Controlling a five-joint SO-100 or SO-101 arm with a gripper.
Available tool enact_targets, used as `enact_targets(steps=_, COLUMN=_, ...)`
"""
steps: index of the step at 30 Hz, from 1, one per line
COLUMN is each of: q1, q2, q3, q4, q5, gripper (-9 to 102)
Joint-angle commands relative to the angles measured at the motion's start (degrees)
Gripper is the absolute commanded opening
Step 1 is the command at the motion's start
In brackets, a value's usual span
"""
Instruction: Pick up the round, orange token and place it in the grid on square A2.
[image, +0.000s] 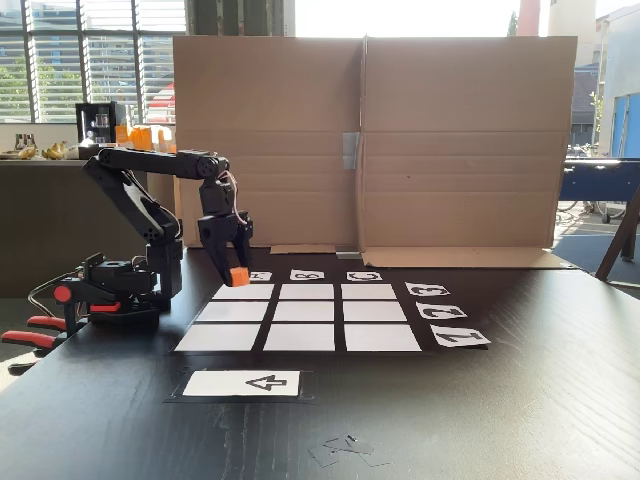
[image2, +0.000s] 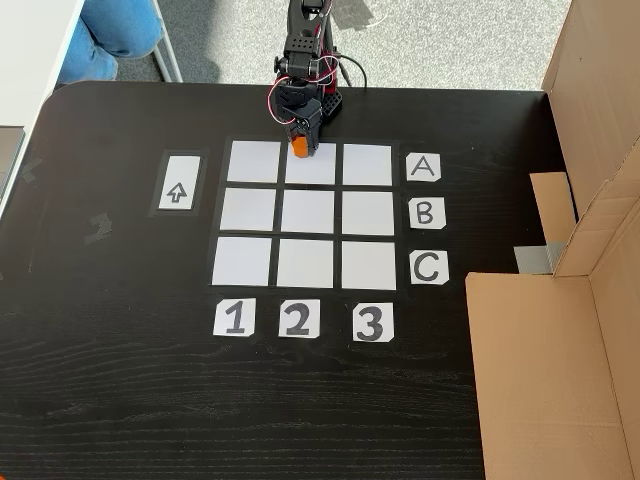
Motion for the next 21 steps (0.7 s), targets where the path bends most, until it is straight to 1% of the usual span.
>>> enact_targets(steps=1, q1=-0.4, q2=-2.5, q3=1.2, q4=-3.9, q5=-0.6, gripper=-1)
enact_targets(steps=9, q1=-1.1, q2=-9.6, q3=5.3, q4=-9.9, q5=-1.1, gripper=-1)
enact_targets(steps=14, q1=-1.1, q2=-14.1, q3=6.7, q4=-10.5, q5=-4.3, gripper=-1)
enact_targets(steps=19, q1=-0.9, q2=-14.8, q3=7.8, q4=-12.0, q5=-5.6, gripper=0)
enact_targets(steps=20, q1=-0.6, q2=-14.6, q3=8.2, q4=-12.4, q5=-5.5, gripper=2)
enact_targets(steps=21, q1=-0.3, q2=-14.4, q3=8.6, q4=-12.7, q5=-5.4, gripper=10)
